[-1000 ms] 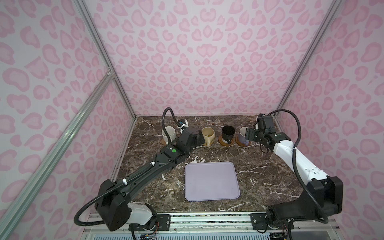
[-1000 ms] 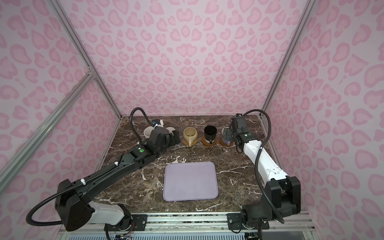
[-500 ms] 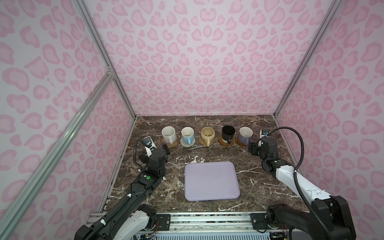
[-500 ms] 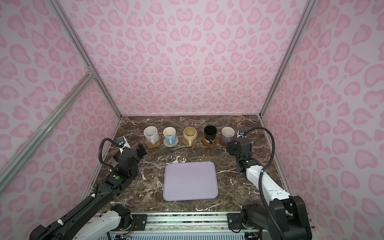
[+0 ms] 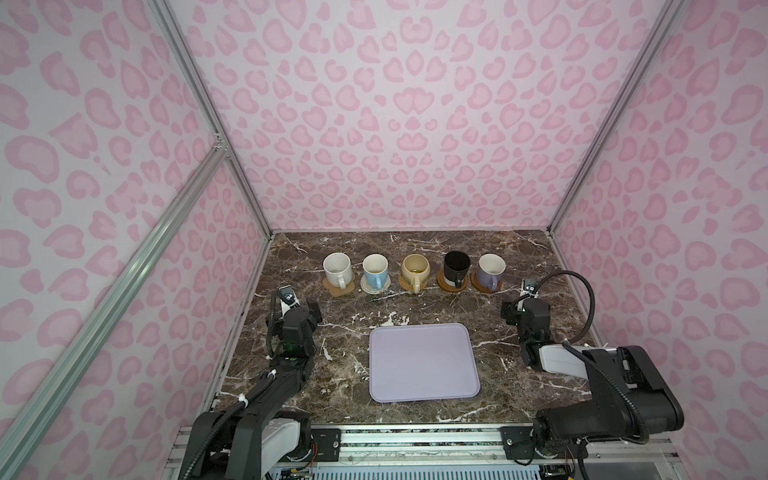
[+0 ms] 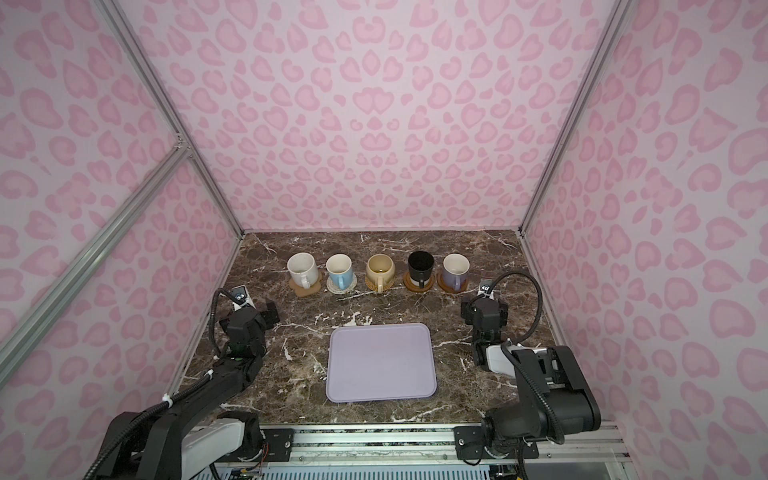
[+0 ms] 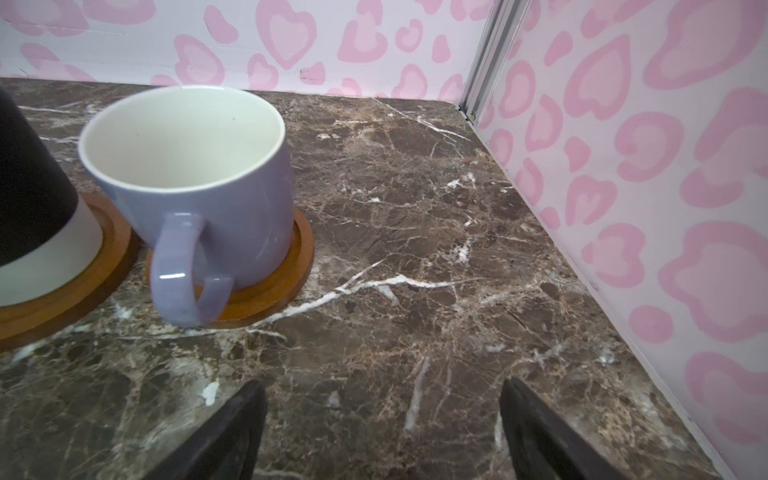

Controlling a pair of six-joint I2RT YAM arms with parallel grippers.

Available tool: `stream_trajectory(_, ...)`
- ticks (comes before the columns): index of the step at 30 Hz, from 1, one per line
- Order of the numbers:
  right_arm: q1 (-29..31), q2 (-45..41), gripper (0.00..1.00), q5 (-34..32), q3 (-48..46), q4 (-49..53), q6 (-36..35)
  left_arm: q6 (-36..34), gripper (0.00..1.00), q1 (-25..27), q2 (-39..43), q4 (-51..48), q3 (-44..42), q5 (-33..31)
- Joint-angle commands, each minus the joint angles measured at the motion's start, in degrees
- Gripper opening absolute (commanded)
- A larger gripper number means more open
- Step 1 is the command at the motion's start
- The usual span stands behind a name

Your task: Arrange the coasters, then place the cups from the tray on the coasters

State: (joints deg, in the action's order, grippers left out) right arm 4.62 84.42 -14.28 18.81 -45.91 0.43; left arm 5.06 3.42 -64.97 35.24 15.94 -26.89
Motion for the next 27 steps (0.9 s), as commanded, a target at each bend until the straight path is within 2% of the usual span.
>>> stream_trajectory(1,-0.3,3.1,0.89,1.1,-1.3,-12.8,-0.5,-0.2,0.97,-1.7,-4.5,14.0,-0.8,10.4)
stream_trajectory(4,-0.6,4.7,0.9,1.8,-2.8,-18.1,-0.4,0.3,0.97,-3.1,-10.5,22.6,-2.4,13.1)
stream_trajectory(8,-0.7,3.3,0.89,4.4,-0.7,-11.5,-1.4,1.8,0.97,-4.9,-19.2,30.3,-1.8,15.5)
stream_trajectory(10,-0.7,3.7,0.88,4.3,0.3,-10.4,-1.2,0.8,0.97,-4.8,-18.4,23.0,0.9,18.0)
stream_trajectory(14,-1.6,3.9,0.98,4.1,1.3,-8.5,0.0,-0.9,0.97,-5.1,-19.2,20.2,3.2,22.3)
stream_trajectory(16,-2.5,3.7,0.99,5.0,1.7,-7.6,0.7,-2.1,0.97,-5.1,-19.5,18.3,4.2,25.2)
stream_trajectory(27,-2.4,3.7,0.99,4.9,1.6,-7.8,0.7,-2.2,0.97,-5.1,-19.2,18.8,3.7,25.2)
